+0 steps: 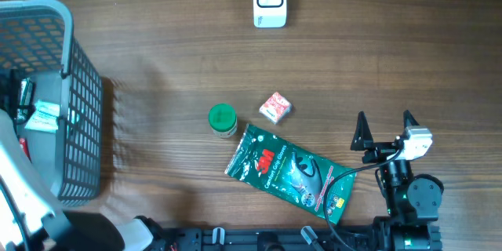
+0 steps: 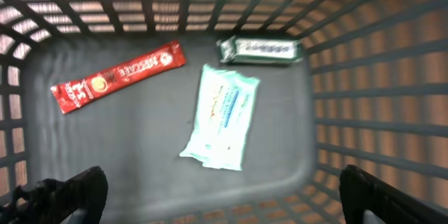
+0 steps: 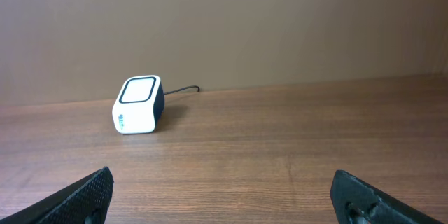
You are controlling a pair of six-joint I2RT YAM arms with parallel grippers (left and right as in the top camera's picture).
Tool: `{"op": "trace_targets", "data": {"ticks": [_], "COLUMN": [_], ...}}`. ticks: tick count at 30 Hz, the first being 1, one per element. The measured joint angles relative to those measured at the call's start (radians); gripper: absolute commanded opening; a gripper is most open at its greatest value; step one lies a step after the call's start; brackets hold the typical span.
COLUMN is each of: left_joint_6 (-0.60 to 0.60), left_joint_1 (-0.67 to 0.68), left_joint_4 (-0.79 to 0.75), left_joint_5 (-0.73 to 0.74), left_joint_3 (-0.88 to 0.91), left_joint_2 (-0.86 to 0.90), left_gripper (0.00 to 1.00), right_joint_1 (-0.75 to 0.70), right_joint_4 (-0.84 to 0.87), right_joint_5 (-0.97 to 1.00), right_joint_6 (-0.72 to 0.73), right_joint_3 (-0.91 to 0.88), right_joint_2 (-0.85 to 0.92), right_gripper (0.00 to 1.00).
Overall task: Scan the item barcode
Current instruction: 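Reach the left gripper into the basket and grasp the mint-green wipes pack, then carry the wipes pack out and set it left of the jar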
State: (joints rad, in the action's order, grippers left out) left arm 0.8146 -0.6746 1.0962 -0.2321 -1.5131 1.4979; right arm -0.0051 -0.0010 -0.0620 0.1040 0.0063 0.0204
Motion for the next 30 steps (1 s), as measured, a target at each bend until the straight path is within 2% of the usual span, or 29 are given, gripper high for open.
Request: {"op": "trace_targets", "data": {"ticks": [5,16,17,19,20,21,22,30], "left_joint_6": [-0.123,-0.224,-0.232,-0.241,-0.246,-0.246,-0.250,-0.257], "left_joint_1": [-0.014,-0.014,-0.014,-0.014,-0.014,-0.013,-0.013,-0.019], "left_joint_4": [-0.116,-0.246,-0.265,-0.290,-0.296,-0.294,-0.296,-0.290], "left_joint_5": [0.087,0.099,0.099,0.099,0.101,0.100,0.099,0.092], "left_joint_3": [0.115,0.147,0.155,0.159,0.159,0.159,0.158,0.157], "left_joint_2": [0.137,0.388,0.402,0.435,0.453,0.459,0.459,0.406], "left_gripper": [0.97,1.00,0.92,0.35,0.18,0.11,0.04,0.04], "right_joint_1": [0.000,0.000,0.000,0.000,0.000,0.000,0.000,0.000], "right_joint_4": [0.000,0.000,0.000,0.000,0.000,0.000,0.000,0.000], "right_joint_5": [0.000,0.000,0.000,0.000,0.000,0.000,0.000,0.000], "right_joint_6": [0.000,0.000,0.000,0.000,0.000,0.000,0.000,0.000], "right_joint_3": [0.000,0.000,0.000,0.000,0.000,0.000,0.000,0.000], "right_joint_2": [0.000,0.000,0.000,0.000,0.000,0.000,0.000,0.000], "right_gripper": [1.00,0.99,1.00,1.00,1.00,1.00,1.00,1.00]}}
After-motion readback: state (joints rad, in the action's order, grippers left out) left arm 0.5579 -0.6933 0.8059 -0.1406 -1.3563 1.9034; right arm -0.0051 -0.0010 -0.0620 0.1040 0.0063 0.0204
